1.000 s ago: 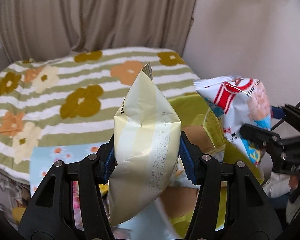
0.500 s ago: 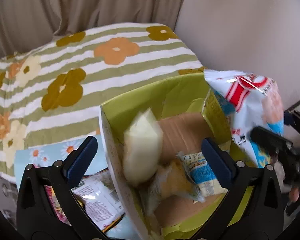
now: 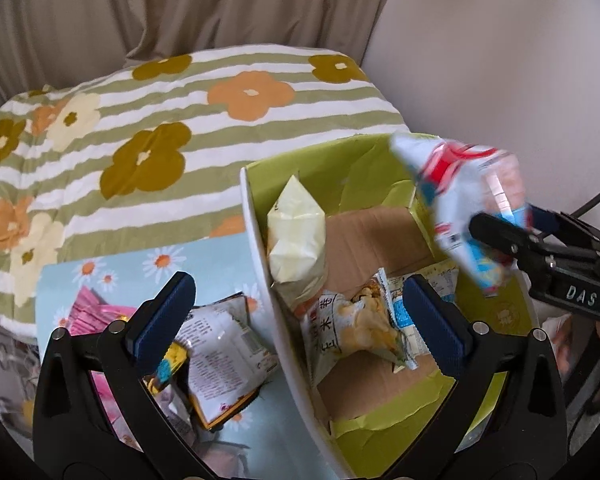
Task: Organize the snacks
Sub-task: 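Lift both bags over the yellow box and open both tools to release them, then move both tools back toward the remaining snacks on the table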
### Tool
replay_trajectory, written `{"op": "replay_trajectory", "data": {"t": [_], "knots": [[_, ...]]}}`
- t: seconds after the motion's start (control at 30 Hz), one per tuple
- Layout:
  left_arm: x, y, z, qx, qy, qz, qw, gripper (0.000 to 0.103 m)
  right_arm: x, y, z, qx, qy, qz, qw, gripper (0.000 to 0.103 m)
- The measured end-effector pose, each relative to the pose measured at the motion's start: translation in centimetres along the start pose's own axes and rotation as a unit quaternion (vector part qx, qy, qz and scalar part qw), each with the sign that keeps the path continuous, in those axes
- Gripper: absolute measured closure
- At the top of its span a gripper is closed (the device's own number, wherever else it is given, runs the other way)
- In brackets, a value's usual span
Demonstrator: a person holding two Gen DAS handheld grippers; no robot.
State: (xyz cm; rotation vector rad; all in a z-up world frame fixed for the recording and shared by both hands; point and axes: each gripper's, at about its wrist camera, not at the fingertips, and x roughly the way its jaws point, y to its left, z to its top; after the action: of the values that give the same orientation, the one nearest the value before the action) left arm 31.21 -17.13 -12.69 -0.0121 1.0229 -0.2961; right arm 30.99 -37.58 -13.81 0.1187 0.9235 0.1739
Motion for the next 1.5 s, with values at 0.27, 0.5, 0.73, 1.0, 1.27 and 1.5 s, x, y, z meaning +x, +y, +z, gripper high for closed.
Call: {"op": "replay_trajectory", "data": {"t": [0.27,0.5,0.73,1.0,1.27,1.5], "knots": [[-1.6,0.3,-1.7,-0.008,-0.006,0.005,0.9999,0.001,-1.2,0.4,-2.0,-0.018,0.020,0.011,1.000,0.001],[-3.5,0.0,-2.8,-0.017,-0.020,0.014,0.9996,0.001,-2.9,0.4,-2.9,-0.022,0.015,0.016,1.000,0.001],[-5.6,0.1,-3.8,-0.023,-0.027,0.044,0.9984,0.000,-4.9,1.7,-2.8,-0.053,-0.012,0.025,0.998,0.001],[-9.8,2.2,-5.5,-0.031,-0.053,0.057,0.9965,0.000,-7.3,5.6,-3.2,-0.072,-0.033,0.043,0.996,0.001],[-14.7,8.1,-8.6,-0.036,-0.078,0.059,0.9946,0.000,-8.8,12.0,-5.1,-0.066,-0.053,0.043,0.995,0.001],[-18.2,15.9,-12.7,-0.059,-0.078,0.064,0.9932,0.001,-8.1,18.2,-8.0,-0.052,-0.044,0.059,0.996,0.001]]}}
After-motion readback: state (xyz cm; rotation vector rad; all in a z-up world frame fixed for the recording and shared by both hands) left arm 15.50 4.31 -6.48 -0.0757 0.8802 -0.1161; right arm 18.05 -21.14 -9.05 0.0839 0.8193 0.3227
